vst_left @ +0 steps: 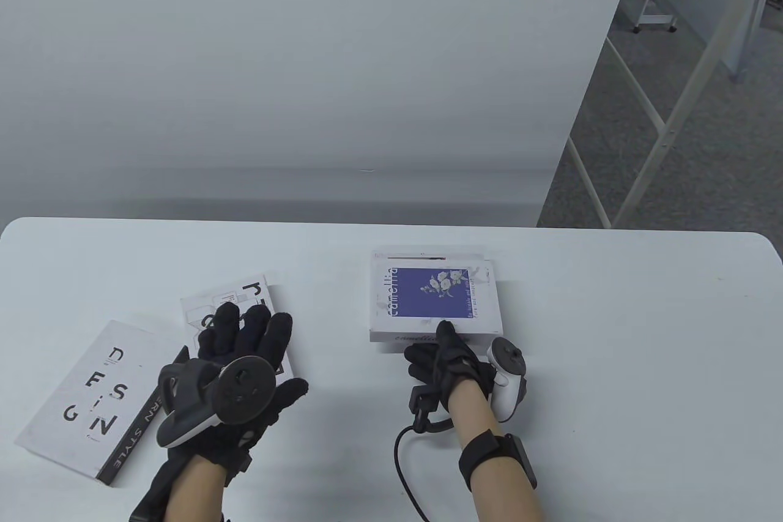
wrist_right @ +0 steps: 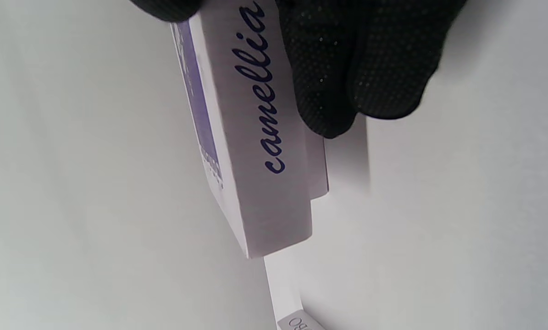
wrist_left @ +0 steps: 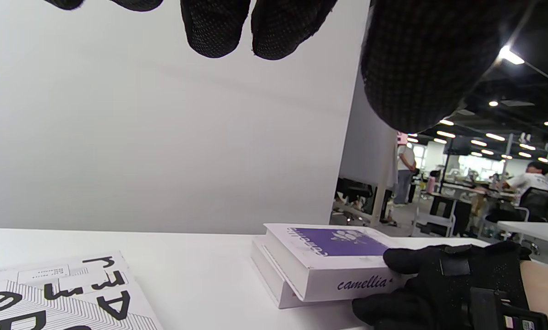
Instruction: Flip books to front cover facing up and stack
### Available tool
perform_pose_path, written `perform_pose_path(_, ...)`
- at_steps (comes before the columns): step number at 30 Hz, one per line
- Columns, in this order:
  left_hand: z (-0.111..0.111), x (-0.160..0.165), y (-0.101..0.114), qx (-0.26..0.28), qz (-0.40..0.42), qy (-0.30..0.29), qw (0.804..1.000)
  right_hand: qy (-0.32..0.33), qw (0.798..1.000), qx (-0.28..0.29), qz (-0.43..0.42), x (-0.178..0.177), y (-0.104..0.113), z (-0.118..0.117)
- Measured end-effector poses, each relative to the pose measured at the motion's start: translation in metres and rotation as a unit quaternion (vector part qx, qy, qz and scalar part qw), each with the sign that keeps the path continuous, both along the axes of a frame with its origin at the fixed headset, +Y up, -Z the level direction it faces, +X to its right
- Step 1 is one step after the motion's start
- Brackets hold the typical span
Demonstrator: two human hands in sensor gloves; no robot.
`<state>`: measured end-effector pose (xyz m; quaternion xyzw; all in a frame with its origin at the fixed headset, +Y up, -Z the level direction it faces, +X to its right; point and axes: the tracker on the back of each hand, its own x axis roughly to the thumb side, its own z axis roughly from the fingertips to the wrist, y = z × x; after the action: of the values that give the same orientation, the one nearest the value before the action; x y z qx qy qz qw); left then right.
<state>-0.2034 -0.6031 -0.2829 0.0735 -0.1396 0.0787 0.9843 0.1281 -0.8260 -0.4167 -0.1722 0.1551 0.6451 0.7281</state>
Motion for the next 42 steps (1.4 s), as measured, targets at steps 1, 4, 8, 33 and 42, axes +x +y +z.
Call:
perform_pose_path(1,-0.001,-0.001,-0.001,-0.002,0.001,0.000,1.000,0.000,1.000,-0.001,0.003,0.000,0.002,-0.002)
perform_pose_path(4,-0.003,-0.003,-0.003,-0.010,0.002,0.003,1.000,-0.007,1.000,-0.002,0.016,0.000,0.006,-0.009)
perform_pose_path(8,-0.005,-0.004,-0.005,-0.014,0.003,0.007,1.000,0.015,1.000,0.001,0.011,-0.004,0.011,-0.017)
perform_pose_path(33,-0.011,-0.001,-0.013,-0.045,-0.007,0.006,0.999,0.010,0.991,0.087,-0.104,-0.035,0.019,-0.023)
perform_pose_path(42,-0.014,0.012,-0.020,-0.047,-0.023,-0.006,0.999,0.089,0.985,0.147,0.012,-0.011,0.041,-0.002)
